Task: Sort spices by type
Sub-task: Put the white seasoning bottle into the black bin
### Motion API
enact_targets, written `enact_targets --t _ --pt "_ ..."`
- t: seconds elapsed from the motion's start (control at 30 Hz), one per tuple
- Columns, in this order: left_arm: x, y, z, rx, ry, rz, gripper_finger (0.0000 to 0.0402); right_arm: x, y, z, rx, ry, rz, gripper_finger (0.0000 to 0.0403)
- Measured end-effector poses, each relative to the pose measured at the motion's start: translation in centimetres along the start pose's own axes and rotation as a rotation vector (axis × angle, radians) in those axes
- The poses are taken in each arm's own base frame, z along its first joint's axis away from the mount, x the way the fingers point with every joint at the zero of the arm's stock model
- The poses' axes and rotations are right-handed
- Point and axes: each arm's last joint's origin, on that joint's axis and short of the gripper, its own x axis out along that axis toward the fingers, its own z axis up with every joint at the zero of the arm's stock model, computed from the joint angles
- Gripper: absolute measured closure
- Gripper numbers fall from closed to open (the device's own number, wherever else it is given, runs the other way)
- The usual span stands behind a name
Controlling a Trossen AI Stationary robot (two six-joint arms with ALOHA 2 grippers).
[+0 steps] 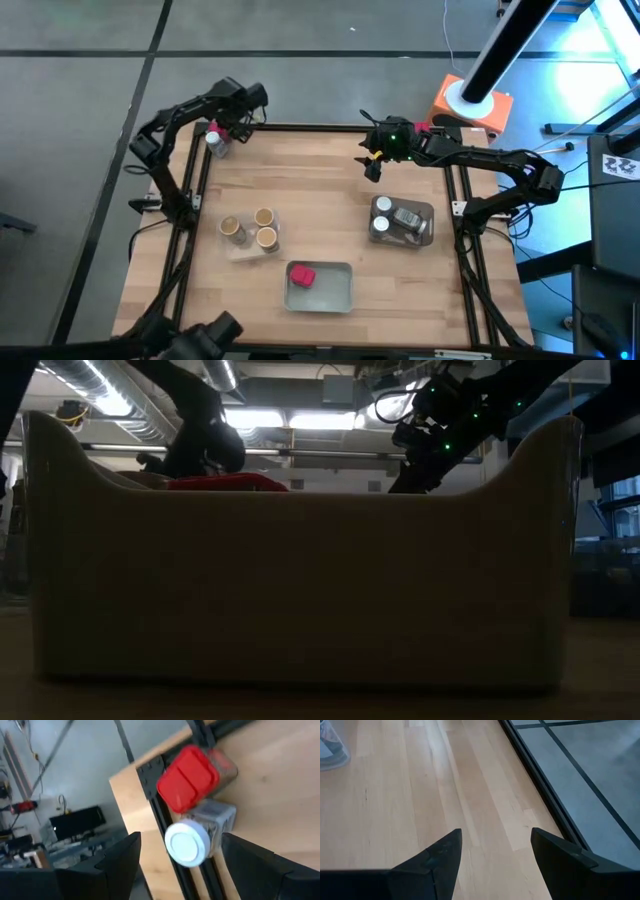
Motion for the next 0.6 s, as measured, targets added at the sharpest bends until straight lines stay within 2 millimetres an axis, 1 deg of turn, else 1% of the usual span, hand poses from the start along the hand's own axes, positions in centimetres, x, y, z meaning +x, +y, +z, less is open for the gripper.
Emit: enact_targets --t 0.2,0.43,0.6 --pt "1.2 -0.9 -0.6 0.003 0.098 0.014 0.0137 0.0 0.0 -0.1 0.0 0.008 0.002 0.0164" --pt "2.5 -1.6 -1.1 0.003 0.124 0.015 0.0137 0.0 0.1 -0.3 0.002 0.029 0.008 0.0164" --pt "3.7 -1.4 -1.1 -0.017 0.135 0.01 0.0137 0.0 0.1 -0.4 0.003 0.033 0.023 0.0164"
